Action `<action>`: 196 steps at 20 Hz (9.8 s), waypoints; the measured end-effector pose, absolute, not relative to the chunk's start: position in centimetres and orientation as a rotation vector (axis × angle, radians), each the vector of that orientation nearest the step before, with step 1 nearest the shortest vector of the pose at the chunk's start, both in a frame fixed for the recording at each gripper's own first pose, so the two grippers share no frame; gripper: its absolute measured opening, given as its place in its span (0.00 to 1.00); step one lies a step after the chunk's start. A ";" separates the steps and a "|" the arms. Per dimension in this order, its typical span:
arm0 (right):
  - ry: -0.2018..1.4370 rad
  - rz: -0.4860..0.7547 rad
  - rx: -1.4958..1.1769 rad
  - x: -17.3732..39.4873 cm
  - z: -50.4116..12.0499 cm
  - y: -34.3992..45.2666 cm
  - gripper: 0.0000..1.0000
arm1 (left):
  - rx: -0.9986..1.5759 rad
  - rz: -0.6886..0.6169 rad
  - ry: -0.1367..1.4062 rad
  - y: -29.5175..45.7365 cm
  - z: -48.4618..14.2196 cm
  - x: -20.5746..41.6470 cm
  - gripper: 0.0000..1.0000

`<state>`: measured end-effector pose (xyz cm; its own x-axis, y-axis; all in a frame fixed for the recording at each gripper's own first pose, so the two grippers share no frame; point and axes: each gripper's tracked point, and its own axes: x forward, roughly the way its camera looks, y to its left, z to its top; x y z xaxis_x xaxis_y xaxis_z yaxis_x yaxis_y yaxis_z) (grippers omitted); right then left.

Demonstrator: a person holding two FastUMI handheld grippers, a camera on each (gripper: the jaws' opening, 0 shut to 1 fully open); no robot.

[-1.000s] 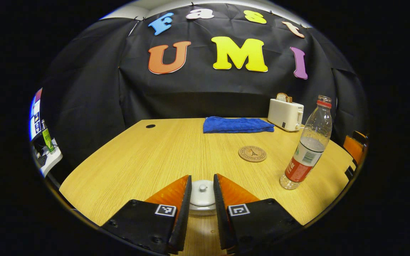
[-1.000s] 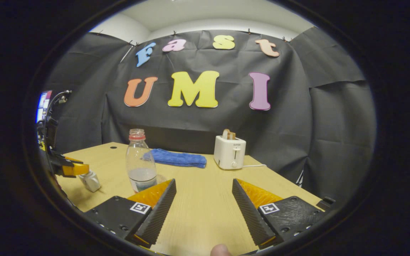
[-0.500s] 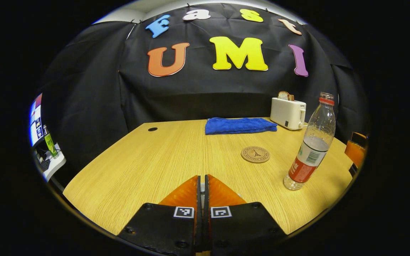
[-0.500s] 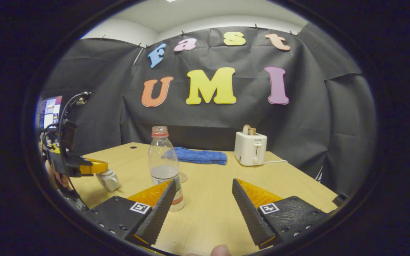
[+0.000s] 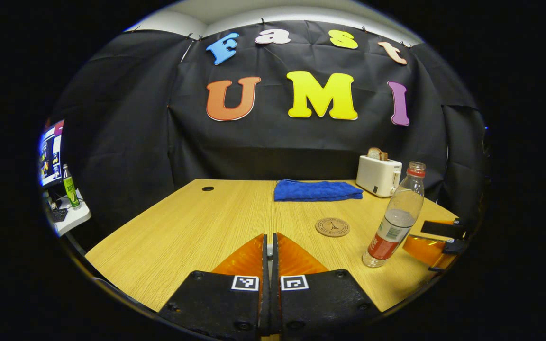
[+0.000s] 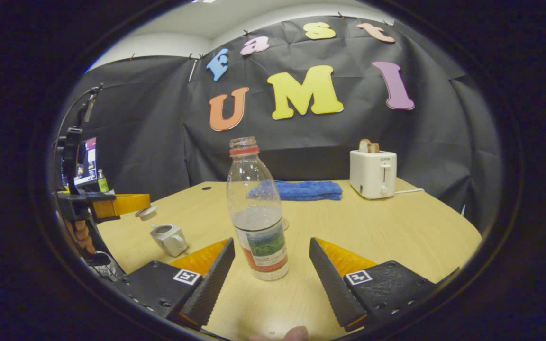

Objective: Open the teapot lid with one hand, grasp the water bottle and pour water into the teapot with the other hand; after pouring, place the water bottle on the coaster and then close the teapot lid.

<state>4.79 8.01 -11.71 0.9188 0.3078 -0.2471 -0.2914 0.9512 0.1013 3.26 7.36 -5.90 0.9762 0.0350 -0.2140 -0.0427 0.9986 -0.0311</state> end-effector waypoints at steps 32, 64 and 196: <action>-0.032 0.344 -1.297 12.1 -11.1 17.2 0.71 | -0.099 0.086 0.131 14.8 -4.4 1.0 0.03; -0.403 0.254 -1.894 13.1 -6.5 21.7 0.72 | -0.062 0.113 0.116 17.3 -4.0 -0.3 0.03; -0.024 0.104 -0.031 8.4 -2.2 1.1 0.94 | -0.066 0.011 0.173 7.3 -10.3 6.5 0.04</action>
<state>8.37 1.07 -2.17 0.9943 0.1044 0.0220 -0.1037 0.9941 -0.0321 6.49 7.26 -10.30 0.9851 0.0052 -0.1720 -0.0166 0.9978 -0.0644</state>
